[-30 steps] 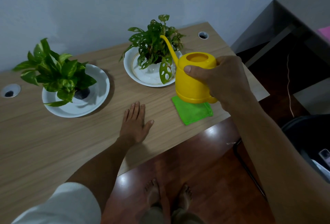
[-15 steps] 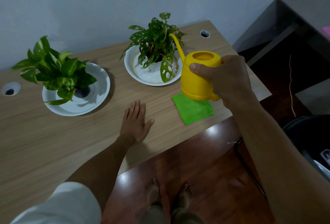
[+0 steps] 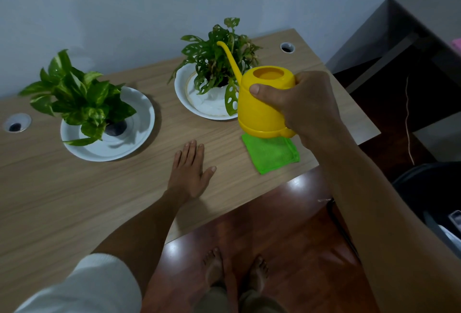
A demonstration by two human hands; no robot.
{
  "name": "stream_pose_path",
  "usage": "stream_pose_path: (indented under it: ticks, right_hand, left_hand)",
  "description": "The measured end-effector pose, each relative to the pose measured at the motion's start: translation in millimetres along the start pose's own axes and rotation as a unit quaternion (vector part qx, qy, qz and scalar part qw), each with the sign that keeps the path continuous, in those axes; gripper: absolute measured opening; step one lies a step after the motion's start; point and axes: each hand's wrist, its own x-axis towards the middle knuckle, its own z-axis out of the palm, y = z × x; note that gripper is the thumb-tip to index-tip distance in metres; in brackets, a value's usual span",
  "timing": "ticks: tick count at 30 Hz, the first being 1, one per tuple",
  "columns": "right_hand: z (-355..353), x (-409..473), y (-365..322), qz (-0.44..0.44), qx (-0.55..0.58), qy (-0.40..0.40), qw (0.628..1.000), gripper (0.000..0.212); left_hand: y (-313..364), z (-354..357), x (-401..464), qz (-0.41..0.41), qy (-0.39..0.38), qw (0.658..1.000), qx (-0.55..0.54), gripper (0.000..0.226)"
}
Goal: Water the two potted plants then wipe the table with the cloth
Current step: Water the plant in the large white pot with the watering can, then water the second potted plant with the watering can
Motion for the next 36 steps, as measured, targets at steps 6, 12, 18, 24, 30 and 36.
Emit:
stream_pose_path:
  ticks: [6,12,18,24,30,36]
  right_hand:
    - [5,7,-4,-0.012,0.016,0.032,0.999,0.075]
    - [3,11,0,0.003,0.015,0.04,0.999,0.071]
    - [2,2,13,-0.009,0.031,0.021,0.999,0.066]
    - [5,-15,17,-0.013,0.126,-0.03,0.992,0.055]
    - [9,-31,-12,-0.069,0.149,-0.097,0.982,0.033]
    - [34,-55,-59,-0.111,0.153,-0.144,0.971,0.051]
  left_hand:
    - [-1,-1,-1,-0.002,-0.008,1.0,-0.001,0.081]
    - [-1,-3,-4,-0.004,-0.011,1.0,0.003,0.079]
    - [1,-9,-3,-0.003,-0.03,0.999,-0.011,0.08]
    - [-1,-26,-28,-0.076,-0.031,0.996,-0.039,0.083]
    - [-30,-37,-68,-0.177,0.002,0.983,-0.037,0.093]
    - [-67,-51,-105,-0.227,0.021,0.973,-0.033,0.096]
